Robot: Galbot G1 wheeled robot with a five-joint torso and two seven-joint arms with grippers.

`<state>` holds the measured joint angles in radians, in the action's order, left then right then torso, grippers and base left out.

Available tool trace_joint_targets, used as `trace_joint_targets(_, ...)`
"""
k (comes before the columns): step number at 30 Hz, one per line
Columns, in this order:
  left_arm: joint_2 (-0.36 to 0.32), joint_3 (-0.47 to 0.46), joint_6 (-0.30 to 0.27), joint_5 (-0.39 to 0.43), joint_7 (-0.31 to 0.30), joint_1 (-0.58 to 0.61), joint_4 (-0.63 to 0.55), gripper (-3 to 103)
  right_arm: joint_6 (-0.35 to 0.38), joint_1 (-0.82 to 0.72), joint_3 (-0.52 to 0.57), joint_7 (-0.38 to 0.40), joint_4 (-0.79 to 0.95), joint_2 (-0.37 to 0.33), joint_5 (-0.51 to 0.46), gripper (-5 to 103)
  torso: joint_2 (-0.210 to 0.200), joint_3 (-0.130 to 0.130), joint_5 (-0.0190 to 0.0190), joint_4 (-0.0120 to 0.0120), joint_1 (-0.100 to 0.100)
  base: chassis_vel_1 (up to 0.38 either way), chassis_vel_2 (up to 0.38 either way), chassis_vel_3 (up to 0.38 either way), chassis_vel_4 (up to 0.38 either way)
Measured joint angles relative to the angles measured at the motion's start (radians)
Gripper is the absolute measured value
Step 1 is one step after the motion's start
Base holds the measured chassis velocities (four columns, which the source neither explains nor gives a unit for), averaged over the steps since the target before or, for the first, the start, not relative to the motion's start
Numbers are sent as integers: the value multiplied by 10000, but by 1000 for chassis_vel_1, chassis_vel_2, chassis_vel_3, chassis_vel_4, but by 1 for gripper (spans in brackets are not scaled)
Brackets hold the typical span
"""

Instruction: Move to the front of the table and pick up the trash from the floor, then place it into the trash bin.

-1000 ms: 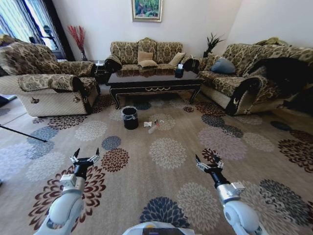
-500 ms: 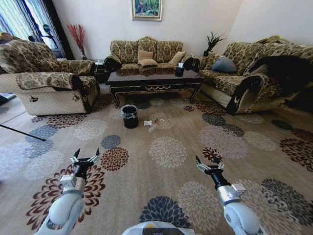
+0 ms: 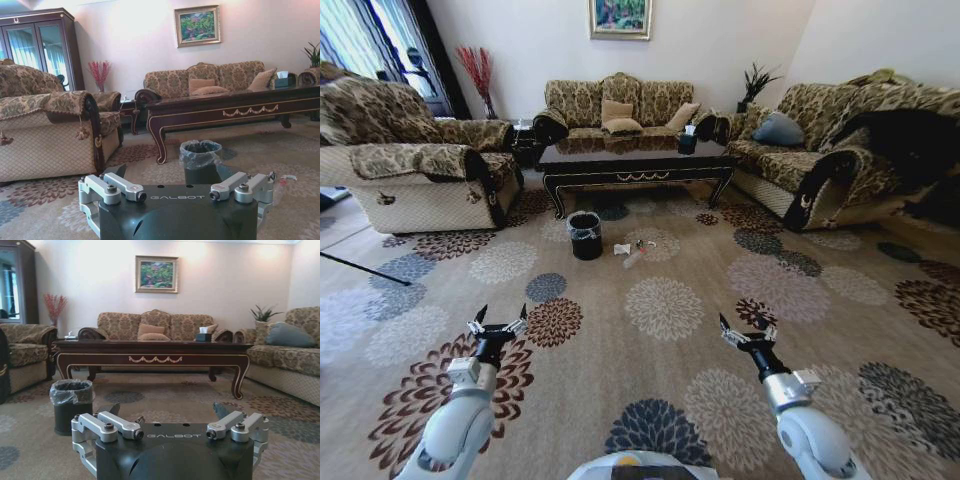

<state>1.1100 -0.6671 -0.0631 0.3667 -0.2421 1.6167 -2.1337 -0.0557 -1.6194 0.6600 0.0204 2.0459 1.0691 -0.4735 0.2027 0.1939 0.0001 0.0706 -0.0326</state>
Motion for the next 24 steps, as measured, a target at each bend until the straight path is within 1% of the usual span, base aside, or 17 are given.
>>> trace_joint_targets(2, 22, 39, -5, -1, -7, -8, -10, 100, 69, 242, -134, 53, -191, -325, -166, 100, -82, -61, 1, 1, 22, 0, 0, 0, 0)
trace_joint_targets(3, 22, 39, -5, -1, -7, -8, -10, 100, 69, 242, -134, 53, -191, -325, -166, 100, -82, -61, 1, 1, 22, 0, 0, 0, 0)
trace_joint_targets(7, 96, 84, -8, -16, -3, 27, 3, 100, 200, 740, -277, 150, -665, -866, -495, 100, -277, -206, 0, 0, 72, 0, 0, 0, 0)
trace_joint_targets(11, 123, 98, -5, -17, 1, 48, 31, 100, 233, 949, -334, 191, -891, -1057, -611, 100, -412, -308, 1, 1, 106, 0, 0, 0, 0)
trace_joint_targets(22, 130, 186, -32, -31, -19, 18, 35, 100, 280, 1122, -488, 221, -925, -988, -647, 100, -842, -641, 0, 2, 204, 0, 0, 0, 0)
trace_joint_targets(24, 135, 187, -32, -35, -20, 19, 35, 100, 281, 1107, -485, 221, -905, -983, -645, 100, -870, -662, 0, 2, 209, 0, 0, 0, 0)
